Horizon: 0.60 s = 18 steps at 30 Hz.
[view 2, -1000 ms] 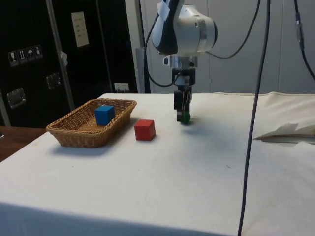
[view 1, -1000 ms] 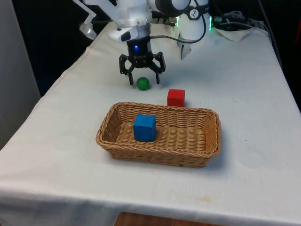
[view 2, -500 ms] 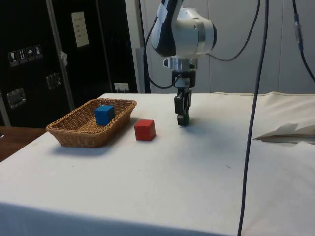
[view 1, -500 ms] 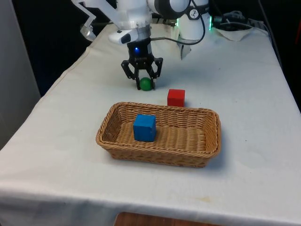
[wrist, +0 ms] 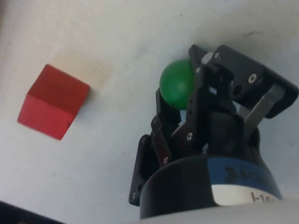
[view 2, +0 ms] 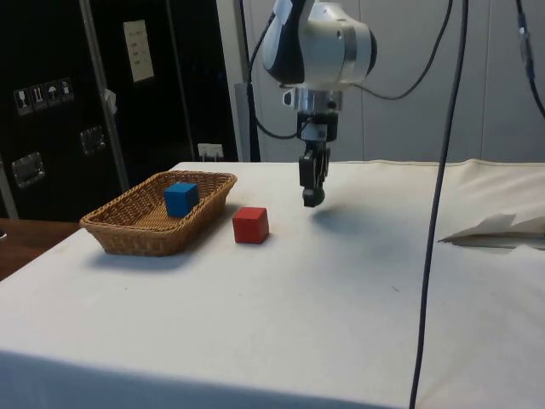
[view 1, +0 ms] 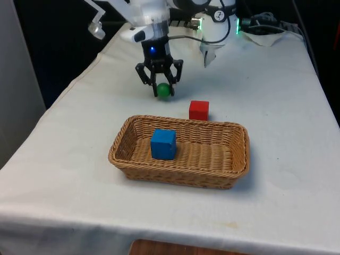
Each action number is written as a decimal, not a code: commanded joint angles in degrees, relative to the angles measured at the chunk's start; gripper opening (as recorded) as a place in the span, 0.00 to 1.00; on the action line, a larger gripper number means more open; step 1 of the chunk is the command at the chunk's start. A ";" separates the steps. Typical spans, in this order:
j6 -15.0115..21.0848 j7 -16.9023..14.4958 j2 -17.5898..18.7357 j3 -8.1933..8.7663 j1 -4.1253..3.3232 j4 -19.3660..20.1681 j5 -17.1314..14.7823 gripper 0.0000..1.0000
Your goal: Place all non-red objects into the basket.
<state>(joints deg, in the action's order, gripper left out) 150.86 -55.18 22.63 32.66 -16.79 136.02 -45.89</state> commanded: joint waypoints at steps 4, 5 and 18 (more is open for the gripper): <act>-0.46 2.01 -2.75 1.32 -0.63 1.15 2.46 0.00; -0.57 2.41 -3.21 1.38 -0.63 1.20 2.81 0.00; -1.78 7.91 -7.96 1.26 -1.03 0.74 7.45 0.00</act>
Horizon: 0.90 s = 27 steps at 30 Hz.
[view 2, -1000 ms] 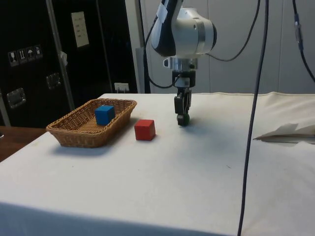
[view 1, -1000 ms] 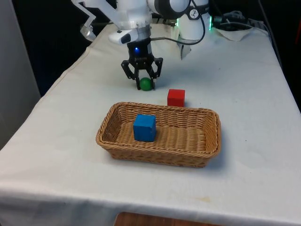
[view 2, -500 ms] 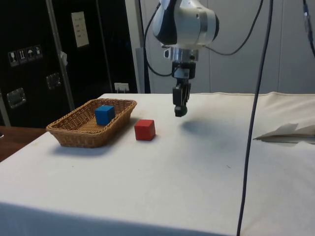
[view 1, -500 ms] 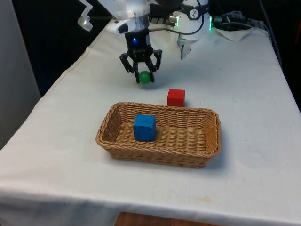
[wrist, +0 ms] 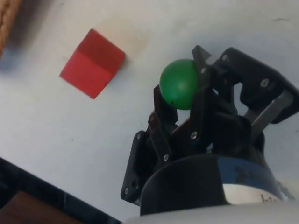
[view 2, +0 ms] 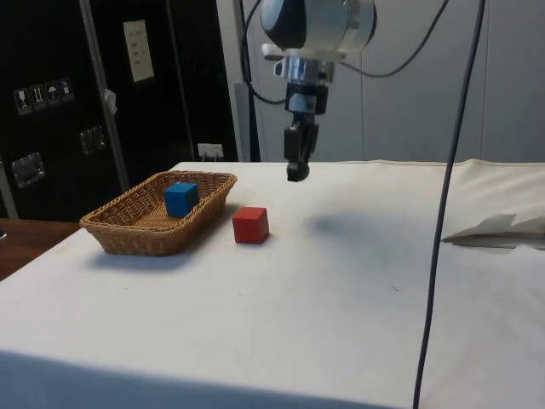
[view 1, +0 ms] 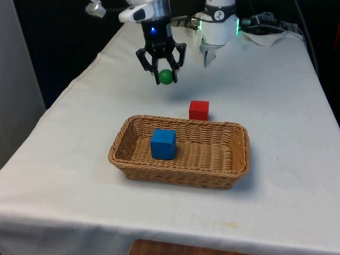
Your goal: Place all non-red objects into the basket.
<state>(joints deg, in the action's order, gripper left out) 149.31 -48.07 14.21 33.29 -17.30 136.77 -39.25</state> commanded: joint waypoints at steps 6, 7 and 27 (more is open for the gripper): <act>-1.32 4.98 -1.83 0.06 -0.86 -1.26 4.01 0.00; -1.32 4.24 -2.35 -0.46 -0.40 -1.32 3.32 0.00; -6.25 12.20 0.06 -3.21 -1.32 -10.08 6.19 0.00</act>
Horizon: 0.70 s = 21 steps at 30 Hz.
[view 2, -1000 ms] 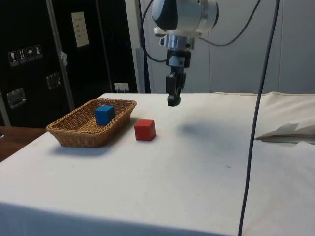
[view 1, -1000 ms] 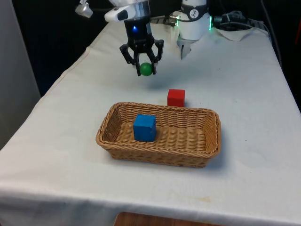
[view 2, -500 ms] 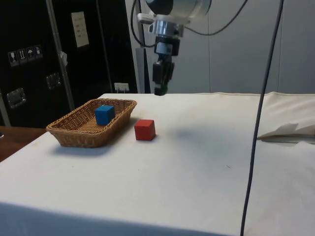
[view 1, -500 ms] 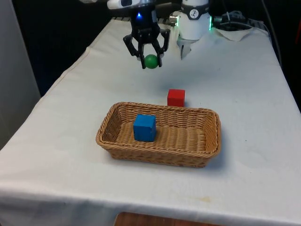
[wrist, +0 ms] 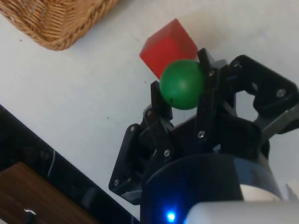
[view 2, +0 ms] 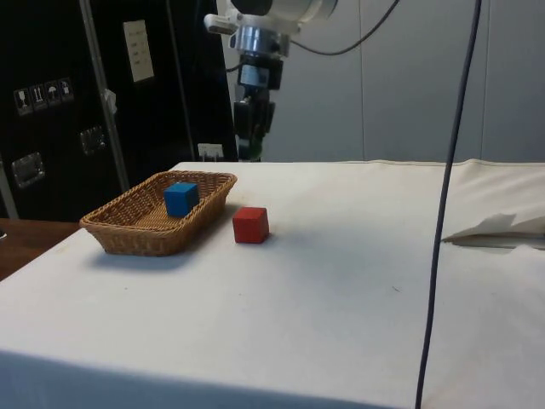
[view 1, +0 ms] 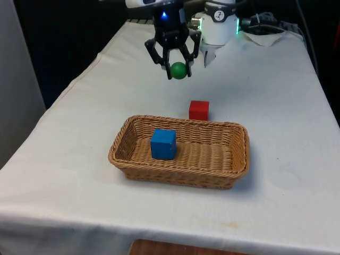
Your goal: Place all non-red objects into the basket.
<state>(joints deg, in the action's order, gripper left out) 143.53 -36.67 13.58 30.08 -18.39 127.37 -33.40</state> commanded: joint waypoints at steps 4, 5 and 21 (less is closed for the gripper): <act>-1.20 1.72 2.29 -0.74 -0.17 -3.04 0.11 0.00; -1.49 2.18 3.09 -1.15 -0.17 -4.13 0.06 0.00; -2.52 6.36 10.03 -4.13 -0.29 -13.35 0.00 0.00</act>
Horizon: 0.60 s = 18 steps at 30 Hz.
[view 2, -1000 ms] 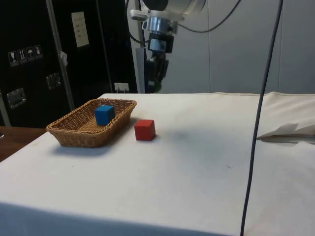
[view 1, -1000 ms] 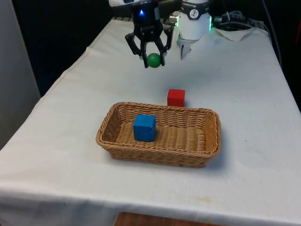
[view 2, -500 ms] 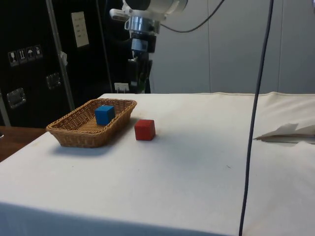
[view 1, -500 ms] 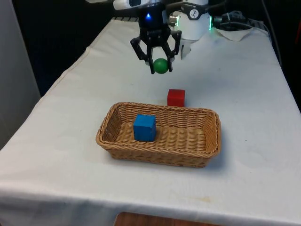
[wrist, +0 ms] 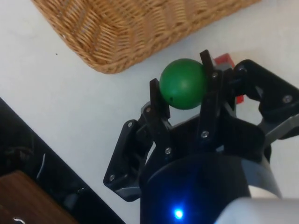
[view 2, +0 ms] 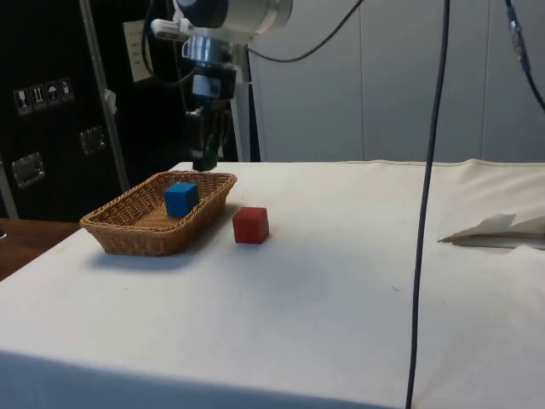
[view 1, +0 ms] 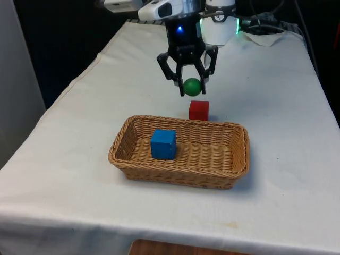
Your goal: Place all non-red objects into the basket.
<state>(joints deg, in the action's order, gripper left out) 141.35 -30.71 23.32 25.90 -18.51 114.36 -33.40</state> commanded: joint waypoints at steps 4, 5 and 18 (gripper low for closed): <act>-0.34 1.15 1.60 -0.63 -0.17 -2.06 0.00 0.00; -0.40 1.66 2.52 -1.03 -0.11 -3.27 -0.06 0.00; -0.11 3.27 8.59 -3.32 0.23 -9.51 -0.97 0.00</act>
<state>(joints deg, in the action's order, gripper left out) 141.12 -27.33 30.77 23.03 -18.56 105.77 -33.63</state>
